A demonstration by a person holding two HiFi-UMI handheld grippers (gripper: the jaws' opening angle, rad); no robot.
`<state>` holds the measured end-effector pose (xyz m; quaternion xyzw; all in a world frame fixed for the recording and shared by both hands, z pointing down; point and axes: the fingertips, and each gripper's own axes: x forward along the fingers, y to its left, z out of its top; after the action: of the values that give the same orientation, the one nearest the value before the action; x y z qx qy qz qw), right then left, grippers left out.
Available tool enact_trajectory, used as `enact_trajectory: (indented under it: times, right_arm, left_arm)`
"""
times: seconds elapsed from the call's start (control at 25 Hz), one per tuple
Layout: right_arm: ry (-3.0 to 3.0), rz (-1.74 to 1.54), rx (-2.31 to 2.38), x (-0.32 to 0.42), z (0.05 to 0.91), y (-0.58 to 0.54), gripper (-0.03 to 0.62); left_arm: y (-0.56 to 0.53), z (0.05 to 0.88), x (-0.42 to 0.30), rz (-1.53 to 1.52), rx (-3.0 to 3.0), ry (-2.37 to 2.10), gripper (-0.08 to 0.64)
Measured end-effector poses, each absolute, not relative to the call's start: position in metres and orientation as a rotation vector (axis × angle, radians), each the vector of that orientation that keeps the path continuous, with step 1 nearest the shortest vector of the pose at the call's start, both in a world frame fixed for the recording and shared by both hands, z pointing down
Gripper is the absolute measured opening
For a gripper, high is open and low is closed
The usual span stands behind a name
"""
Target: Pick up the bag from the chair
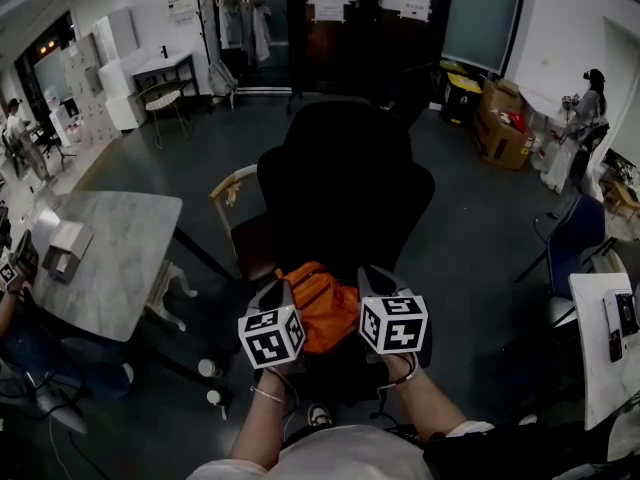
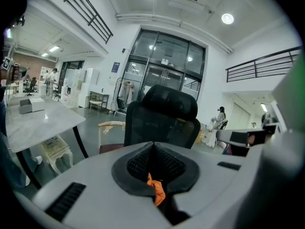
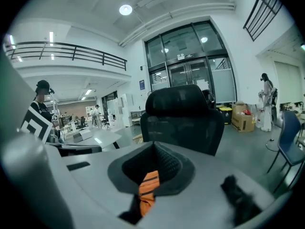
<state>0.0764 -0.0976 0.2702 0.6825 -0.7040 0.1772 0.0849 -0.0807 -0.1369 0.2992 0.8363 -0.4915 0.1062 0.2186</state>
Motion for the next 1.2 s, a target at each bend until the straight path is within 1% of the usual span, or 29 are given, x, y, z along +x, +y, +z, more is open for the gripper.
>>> enact_trajectory:
  times: [0.32,0.6,0.8,1.0,1.2]
  right_arm:
    - [-2.067,0.519,2.038,0.086,0.281,-0.119,0.032]
    - [-2.097,0.598,1.959,0.101,0.311,-0.12,0.032]
    - [-2.146,0.642,1.86,0.116,0.323,-0.13,0.032]
    - [-2.199,0.647,1.795,0.124,0.325,-0.14,0.032]
    - [-2.197,0.696,1.734,0.125,0.348,-0.148,0.032]
  left_arm:
    - [-0.16,0.315,-0.052,0.326,2.349,-1.298,0.017]
    - [-0.149,0.345,-0.035,0.419,2.284,-1.312,0.017]
    - [-0.139,0.35,-0.016,0.444,2.223,-1.361,0.017]
    - [-0.143,0.348,-0.016,0.445,2.173,-1.451,0.017]
    - [-0.144,0.369,-0.029,0.457,2.079,-1.515,0.015]
